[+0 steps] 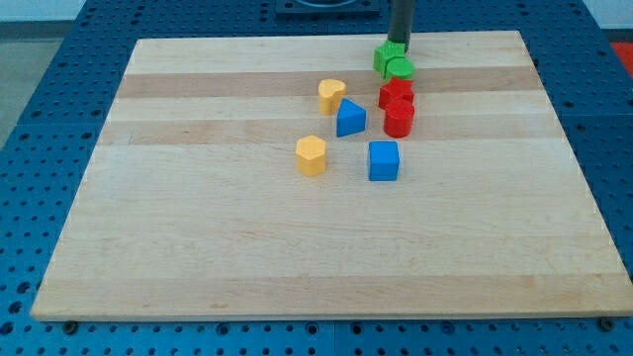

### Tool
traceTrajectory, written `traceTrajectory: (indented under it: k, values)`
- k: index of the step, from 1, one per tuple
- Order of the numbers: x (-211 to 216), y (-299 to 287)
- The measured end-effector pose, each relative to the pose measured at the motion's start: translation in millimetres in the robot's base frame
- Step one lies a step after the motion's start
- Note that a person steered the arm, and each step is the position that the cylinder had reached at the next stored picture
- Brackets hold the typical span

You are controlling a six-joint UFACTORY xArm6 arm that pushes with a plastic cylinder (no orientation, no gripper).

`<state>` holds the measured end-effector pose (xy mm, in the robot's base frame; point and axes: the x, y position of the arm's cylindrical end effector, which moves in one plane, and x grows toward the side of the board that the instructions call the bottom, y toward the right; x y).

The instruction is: Nudge the green circle a bit left

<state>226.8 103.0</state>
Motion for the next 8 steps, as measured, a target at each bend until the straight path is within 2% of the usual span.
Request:
traceTrajectory:
  k: [6,8]
  values:
    - [-29.0,0.1]
    - [-33.1,18.4]
